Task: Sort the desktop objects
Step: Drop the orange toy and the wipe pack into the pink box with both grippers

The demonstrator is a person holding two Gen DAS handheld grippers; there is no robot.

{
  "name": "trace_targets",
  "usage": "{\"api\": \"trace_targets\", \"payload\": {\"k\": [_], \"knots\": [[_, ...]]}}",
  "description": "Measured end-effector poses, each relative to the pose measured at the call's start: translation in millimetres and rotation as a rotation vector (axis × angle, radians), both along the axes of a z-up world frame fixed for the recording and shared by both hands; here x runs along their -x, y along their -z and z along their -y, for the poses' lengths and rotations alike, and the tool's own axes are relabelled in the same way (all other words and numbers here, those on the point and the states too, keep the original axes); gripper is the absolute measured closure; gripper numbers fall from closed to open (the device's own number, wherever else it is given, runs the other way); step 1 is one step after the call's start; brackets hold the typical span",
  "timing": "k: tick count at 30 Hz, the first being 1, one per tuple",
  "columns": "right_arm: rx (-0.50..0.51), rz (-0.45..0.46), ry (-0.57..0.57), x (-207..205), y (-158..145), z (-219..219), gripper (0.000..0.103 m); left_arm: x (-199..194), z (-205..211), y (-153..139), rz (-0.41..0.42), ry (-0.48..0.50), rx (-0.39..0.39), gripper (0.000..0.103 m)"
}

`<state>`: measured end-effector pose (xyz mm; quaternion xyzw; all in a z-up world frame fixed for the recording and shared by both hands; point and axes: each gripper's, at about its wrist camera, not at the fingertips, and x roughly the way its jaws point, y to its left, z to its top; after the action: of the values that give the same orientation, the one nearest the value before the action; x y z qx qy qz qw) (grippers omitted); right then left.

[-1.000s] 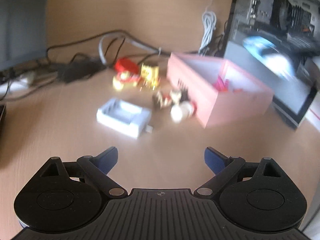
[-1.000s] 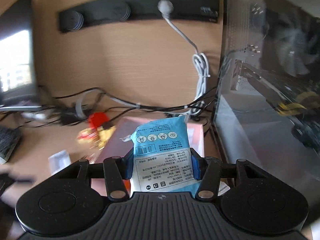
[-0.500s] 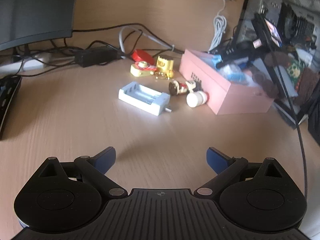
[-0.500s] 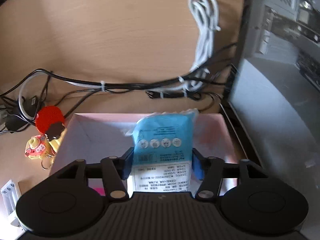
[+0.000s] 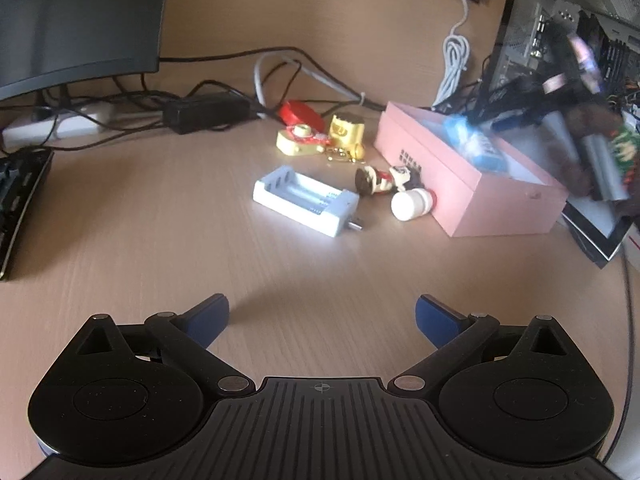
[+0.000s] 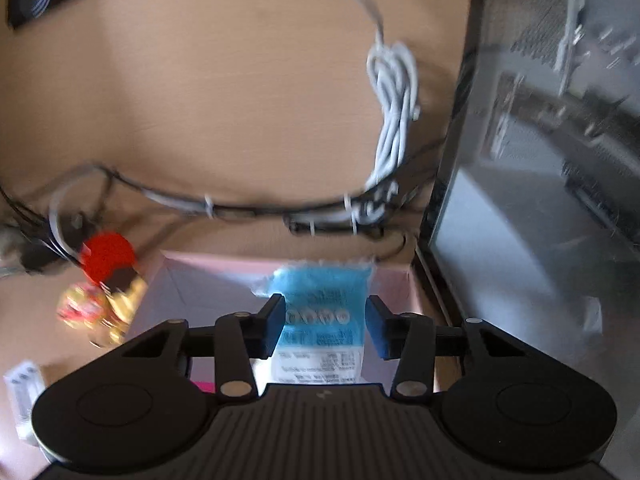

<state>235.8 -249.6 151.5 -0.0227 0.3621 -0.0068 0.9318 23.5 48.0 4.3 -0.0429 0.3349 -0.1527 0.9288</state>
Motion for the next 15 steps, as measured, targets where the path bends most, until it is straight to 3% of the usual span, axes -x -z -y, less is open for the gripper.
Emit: {"api": "trace_targets", "payload": {"k": [3, 7, 11, 15], "knots": [[0.023, -0.100, 0.033, -12.3, 15.9, -1.4, 0.059, 3.0, -3.9, 1.6, 0.000, -0.025, 0.009, 0.001], [0.007, -0.023, 0.029, 7.8, -9.4, -5.4, 0.061, 3.0, -5.8, 1.8, 0.005, -0.040, 0.025, 0.000], [0.008, 0.089, -0.157, 55.8, -42.7, -52.8, 0.061, 3.0, -4.0, 1.8, 0.007, -0.041, 0.013, 0.000], [0.030, 0.048, -0.380, 87.4, -34.1, -119.3, 0.061, 3.0, -2.9, 2.1, 0.007, -0.067, -0.007, 0.000]]}}
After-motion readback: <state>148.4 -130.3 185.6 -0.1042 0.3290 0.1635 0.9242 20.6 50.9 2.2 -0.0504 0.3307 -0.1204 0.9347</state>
